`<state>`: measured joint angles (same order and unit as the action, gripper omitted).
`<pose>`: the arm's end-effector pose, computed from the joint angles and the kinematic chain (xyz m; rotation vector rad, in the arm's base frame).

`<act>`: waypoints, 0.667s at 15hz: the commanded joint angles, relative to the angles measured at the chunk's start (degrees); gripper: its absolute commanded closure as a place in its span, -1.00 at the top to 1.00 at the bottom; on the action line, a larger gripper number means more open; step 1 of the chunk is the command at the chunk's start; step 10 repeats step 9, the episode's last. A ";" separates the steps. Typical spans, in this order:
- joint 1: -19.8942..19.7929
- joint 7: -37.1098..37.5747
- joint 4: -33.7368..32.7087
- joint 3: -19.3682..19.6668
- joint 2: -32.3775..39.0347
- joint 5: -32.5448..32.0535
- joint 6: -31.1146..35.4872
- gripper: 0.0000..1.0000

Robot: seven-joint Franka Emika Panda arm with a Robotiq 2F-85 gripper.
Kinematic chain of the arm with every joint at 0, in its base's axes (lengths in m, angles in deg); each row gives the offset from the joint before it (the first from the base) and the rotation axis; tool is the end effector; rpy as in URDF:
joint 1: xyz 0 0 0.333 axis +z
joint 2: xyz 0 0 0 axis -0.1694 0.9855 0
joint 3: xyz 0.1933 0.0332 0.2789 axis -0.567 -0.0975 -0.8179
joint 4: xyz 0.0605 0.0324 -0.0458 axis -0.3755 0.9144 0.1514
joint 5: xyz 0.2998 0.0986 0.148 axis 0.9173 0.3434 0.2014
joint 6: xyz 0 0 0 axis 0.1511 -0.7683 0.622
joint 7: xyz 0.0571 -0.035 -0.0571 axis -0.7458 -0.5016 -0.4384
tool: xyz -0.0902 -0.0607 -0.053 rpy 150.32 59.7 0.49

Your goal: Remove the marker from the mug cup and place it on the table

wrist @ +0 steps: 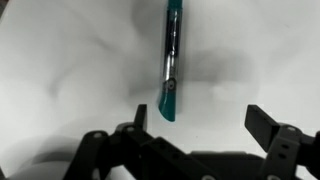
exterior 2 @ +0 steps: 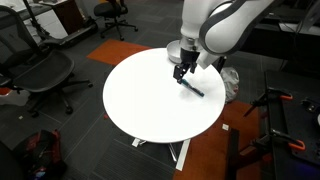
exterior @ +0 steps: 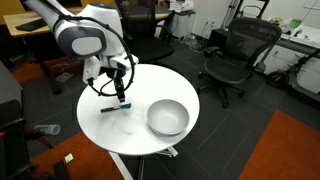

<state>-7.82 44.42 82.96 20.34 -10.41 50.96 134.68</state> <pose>0.5420 -0.0305 0.2321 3.0738 -0.5911 0.0625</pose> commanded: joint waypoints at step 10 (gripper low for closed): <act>-0.08 -0.23 0.12 0.00 -3.00 -0.09 -1.93 1.00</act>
